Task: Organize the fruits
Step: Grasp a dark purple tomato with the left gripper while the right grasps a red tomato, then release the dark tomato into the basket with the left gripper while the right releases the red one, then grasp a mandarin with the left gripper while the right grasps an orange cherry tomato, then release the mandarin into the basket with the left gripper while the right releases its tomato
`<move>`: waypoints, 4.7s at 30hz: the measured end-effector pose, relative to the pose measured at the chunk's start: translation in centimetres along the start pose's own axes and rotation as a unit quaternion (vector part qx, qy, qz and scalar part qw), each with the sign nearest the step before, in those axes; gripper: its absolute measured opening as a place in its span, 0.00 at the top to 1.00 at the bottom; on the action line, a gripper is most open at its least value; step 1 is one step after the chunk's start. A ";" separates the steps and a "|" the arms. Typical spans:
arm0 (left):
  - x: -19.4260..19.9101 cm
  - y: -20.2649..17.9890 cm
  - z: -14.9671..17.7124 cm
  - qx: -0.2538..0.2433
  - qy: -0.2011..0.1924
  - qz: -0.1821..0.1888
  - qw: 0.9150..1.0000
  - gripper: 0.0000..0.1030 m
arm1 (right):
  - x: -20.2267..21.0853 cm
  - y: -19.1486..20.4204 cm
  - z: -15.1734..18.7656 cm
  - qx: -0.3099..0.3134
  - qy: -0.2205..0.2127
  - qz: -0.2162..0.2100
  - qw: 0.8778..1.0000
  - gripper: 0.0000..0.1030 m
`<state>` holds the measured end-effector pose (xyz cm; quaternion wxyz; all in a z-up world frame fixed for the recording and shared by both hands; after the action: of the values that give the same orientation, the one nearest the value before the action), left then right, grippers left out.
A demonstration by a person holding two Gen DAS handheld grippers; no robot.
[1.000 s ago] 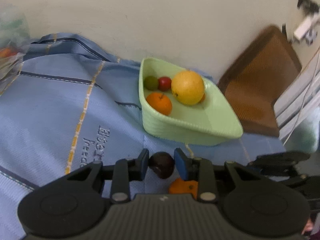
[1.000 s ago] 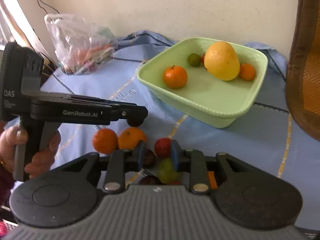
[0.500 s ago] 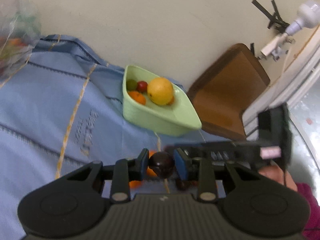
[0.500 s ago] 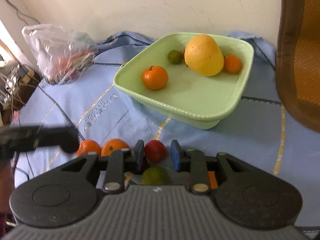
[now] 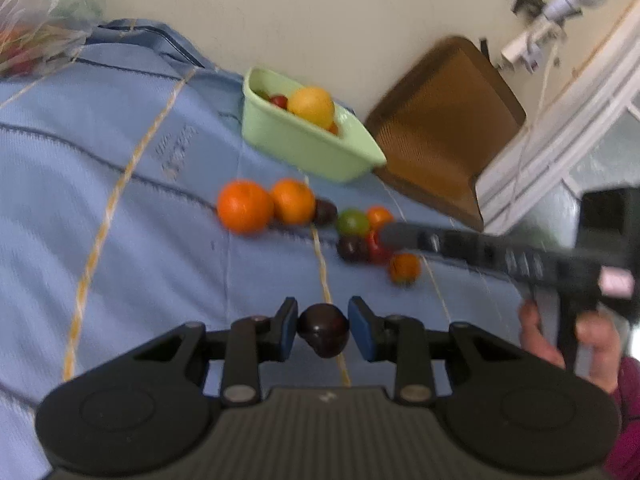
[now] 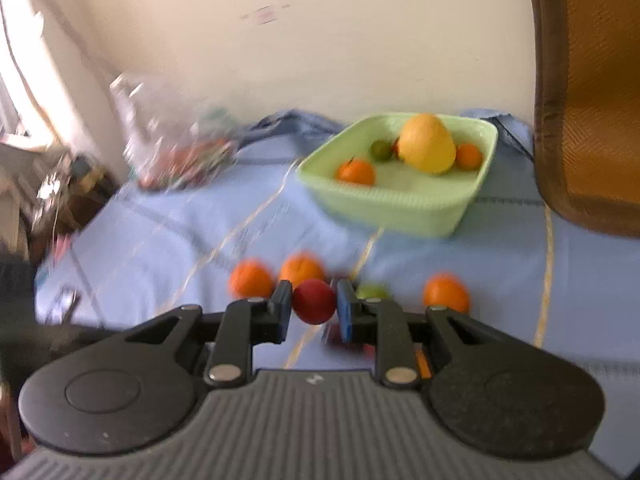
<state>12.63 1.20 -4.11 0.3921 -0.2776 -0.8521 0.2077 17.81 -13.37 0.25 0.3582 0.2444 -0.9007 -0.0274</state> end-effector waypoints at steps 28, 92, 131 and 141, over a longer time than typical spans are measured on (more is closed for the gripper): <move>2.6 -4.5 7.3 -0.173 -0.012 -0.079 0.982 0.58 | 5.2 6.0 13.9 0.104 -0.067 0.079 0.989 0.70; -2.2 1.8 -5.4 -0.187 -0.088 -0.132 0.970 0.17 | 2.9 -2.1 5.6 0.026 -0.135 0.129 0.982 0.51; 2.9 -4.0 7.4 -0.210 -0.055 -0.077 0.973 0.62 | 4.9 5.9 13.8 0.101 -0.103 0.091 0.985 0.63; 2.3 -4.4 6.9 -0.207 -0.050 -0.073 0.974 0.44 | 5.0 6.1 14.0 0.098 -0.101 0.092 0.986 0.63</move>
<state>4.60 -1.60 -4.53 0.2976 -0.2793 -0.9129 0.0116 2.88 -12.08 -5.63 0.2409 0.1909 -0.9490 0.0698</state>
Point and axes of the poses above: each gripper's, at about its wrist camera, not at the fingertips, and x roughly against the way its jaws point, y to its left, z to its underside, the point moved 7 cm from there along -x, roughly the way its jaws point, and after that the axes turned 4 degrees about z, right-handed, at the moved point
